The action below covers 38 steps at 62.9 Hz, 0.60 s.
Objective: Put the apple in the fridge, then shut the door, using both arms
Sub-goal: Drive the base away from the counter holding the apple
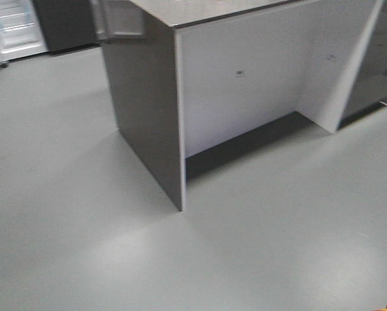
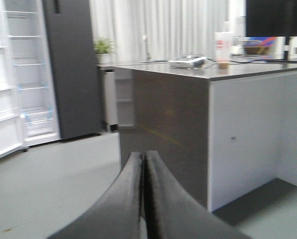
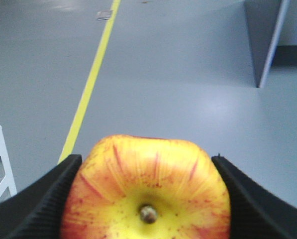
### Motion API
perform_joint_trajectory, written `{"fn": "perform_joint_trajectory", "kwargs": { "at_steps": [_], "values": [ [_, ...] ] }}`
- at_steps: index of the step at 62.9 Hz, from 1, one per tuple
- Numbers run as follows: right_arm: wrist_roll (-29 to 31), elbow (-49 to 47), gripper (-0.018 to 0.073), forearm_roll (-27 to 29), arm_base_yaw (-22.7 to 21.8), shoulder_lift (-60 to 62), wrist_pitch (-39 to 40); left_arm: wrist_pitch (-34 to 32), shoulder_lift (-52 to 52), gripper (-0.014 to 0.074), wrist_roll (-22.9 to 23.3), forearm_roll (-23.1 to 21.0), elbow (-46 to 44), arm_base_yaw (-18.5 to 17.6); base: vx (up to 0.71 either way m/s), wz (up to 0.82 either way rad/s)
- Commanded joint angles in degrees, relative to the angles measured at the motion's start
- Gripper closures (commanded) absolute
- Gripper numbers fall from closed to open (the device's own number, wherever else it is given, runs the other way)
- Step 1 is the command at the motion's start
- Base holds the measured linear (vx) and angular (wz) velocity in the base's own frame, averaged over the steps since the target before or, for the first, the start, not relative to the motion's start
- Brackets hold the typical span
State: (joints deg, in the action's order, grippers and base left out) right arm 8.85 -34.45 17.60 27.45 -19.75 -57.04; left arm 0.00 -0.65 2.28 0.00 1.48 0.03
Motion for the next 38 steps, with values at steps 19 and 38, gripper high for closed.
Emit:
{"fn": "perform_joint_trajectory", "kwargs": {
  "at_steps": [19,38],
  "values": [
    [0.00,-1.68,0.0186,1.16,0.06,-0.51,3.99,-4.41,-0.77,0.0603,0.68,0.00,1.21,0.15,0.03,0.54],
    [0.00,-1.68,0.0186,1.16,0.06,-0.51,3.99,-4.41,-0.77,0.0603,0.68,0.00,1.21,0.15,0.06,0.43]
  ]
}}
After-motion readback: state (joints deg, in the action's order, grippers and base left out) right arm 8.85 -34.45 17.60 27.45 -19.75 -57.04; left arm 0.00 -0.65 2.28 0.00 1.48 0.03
